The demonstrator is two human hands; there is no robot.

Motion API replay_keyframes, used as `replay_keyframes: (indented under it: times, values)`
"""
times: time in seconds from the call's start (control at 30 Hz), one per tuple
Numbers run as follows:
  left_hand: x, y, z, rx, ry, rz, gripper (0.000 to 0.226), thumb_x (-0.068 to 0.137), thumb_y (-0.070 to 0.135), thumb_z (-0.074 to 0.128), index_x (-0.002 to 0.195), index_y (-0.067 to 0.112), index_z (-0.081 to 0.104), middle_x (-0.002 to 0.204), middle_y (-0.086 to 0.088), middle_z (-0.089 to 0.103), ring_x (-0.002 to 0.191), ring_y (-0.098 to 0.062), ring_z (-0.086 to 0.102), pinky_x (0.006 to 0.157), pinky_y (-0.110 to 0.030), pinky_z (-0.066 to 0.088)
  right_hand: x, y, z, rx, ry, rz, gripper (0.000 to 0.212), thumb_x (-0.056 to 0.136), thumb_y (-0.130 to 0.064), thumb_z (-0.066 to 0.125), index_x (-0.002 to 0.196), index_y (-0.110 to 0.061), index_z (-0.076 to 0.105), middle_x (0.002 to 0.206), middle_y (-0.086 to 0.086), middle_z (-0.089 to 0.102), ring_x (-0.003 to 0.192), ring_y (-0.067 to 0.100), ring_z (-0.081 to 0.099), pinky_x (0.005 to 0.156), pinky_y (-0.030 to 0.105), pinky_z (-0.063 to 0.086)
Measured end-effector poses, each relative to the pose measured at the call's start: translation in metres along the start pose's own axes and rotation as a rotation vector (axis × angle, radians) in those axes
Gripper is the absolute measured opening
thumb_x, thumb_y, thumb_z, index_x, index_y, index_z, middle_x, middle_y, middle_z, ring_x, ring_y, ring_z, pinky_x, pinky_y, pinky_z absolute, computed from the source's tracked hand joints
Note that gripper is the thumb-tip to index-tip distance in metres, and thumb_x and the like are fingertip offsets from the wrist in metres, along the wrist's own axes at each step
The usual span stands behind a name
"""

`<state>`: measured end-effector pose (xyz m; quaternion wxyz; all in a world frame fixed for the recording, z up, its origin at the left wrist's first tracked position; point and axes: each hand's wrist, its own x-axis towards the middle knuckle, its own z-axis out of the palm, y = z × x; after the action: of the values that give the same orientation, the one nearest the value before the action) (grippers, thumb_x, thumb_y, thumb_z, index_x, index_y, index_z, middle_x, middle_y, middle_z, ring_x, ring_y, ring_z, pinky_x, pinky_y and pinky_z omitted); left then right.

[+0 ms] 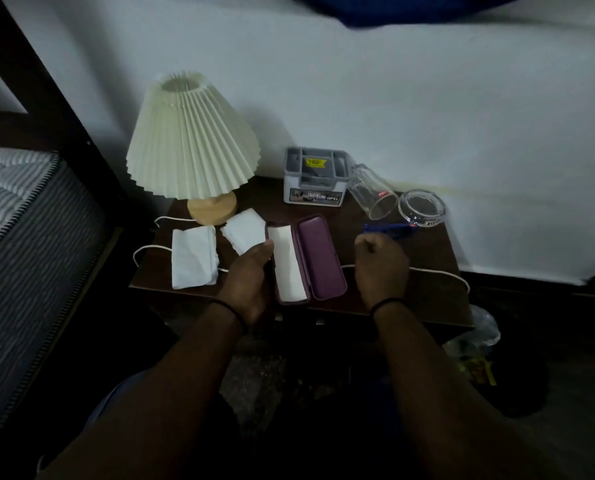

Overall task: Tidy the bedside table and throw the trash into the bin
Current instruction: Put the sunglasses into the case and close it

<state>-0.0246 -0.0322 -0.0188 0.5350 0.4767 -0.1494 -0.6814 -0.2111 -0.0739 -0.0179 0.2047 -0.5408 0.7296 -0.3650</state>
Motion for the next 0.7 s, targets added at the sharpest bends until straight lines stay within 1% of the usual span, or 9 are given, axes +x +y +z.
replay_keyframes:
  times: [0.07,0.13,0.23,0.33,0.43,0.57,0.7]
  values:
    - [0.004,-0.001,0.001,0.014,-0.01,-0.001,0.037,0.102,0.027,0.044,0.134,0.012,0.055,0.129,-0.015,0.063,0.119,-0.033,0.059,0.094,-0.046,0.051,0.013,0.007,0.003,0.005,0.051,-0.001,0.02,0.089,-0.02,0.057,0.104,-0.017,0.07,0.108,0.009,0.071,0.105,0.027,0.064,0.087,0.03,0.045]
    - [0.009,-0.002,0.001,0.038,0.003,0.012,0.036,0.102,0.026,0.044,0.132,0.011,0.057,0.131,-0.016,0.062,0.12,-0.033,0.059,0.091,-0.045,0.053,0.023,0.013,0.006,-0.021,0.065,-0.01,0.029,0.087,-0.015,0.055,0.114,-0.02,0.066,0.111,0.013,0.069,0.109,0.032,0.062,0.089,0.035,0.047]
    - [0.016,-0.003,-0.003,0.053,0.029,0.032,0.035,0.103,0.025,0.043,0.131,0.01,0.058,0.133,-0.016,0.061,0.124,-0.034,0.056,0.099,-0.049,0.049,0.037,0.021,0.011,-0.135,0.048,-0.006,0.045,0.088,-0.011,0.049,0.13,-0.024,0.057,0.118,0.02,0.064,0.112,0.038,0.057,0.09,0.04,0.046]
    - [0.023,-0.003,-0.008,0.06,0.032,0.043,0.034,0.102,0.026,0.043,0.128,0.011,0.059,0.132,-0.016,0.062,0.124,-0.034,0.057,0.103,-0.052,0.046,0.052,0.031,0.018,-0.234,0.025,-0.038,0.048,0.092,-0.012,0.049,0.137,-0.028,0.051,0.12,0.021,0.059,0.113,0.038,0.055,0.092,0.039,0.044]
    - [0.026,-0.002,-0.011,0.066,0.04,0.062,0.028,0.102,0.026,0.043,0.119,0.015,0.063,0.13,-0.015,0.063,0.121,-0.033,0.059,0.102,-0.052,0.046,0.065,0.039,0.024,-0.322,0.011,-0.078,0.046,0.093,-0.014,0.052,0.136,-0.029,0.051,0.123,0.02,0.056,0.113,0.036,0.053,0.093,0.038,0.044]
    - [0.029,-0.003,-0.013,0.066,0.049,0.059,0.033,0.102,0.028,0.043,0.127,0.015,0.06,0.131,-0.013,0.063,0.122,-0.032,0.058,0.104,-0.053,0.045,0.074,0.046,0.028,-0.351,0.011,-0.063,0.04,0.089,-0.011,0.055,0.126,-0.024,0.061,0.124,0.022,0.052,0.111,0.041,0.053,0.093,0.04,0.045]
    - [0.03,-0.003,-0.013,0.087,0.06,0.054,0.037,0.102,0.029,0.044,0.132,0.012,0.058,0.131,-0.014,0.063,0.122,-0.033,0.059,0.105,-0.055,0.043,0.076,0.047,0.028,-0.283,0.024,-0.059,0.033,0.084,-0.01,0.058,0.112,-0.023,0.068,0.123,0.02,0.052,0.109,0.039,0.054,0.095,0.04,0.046]
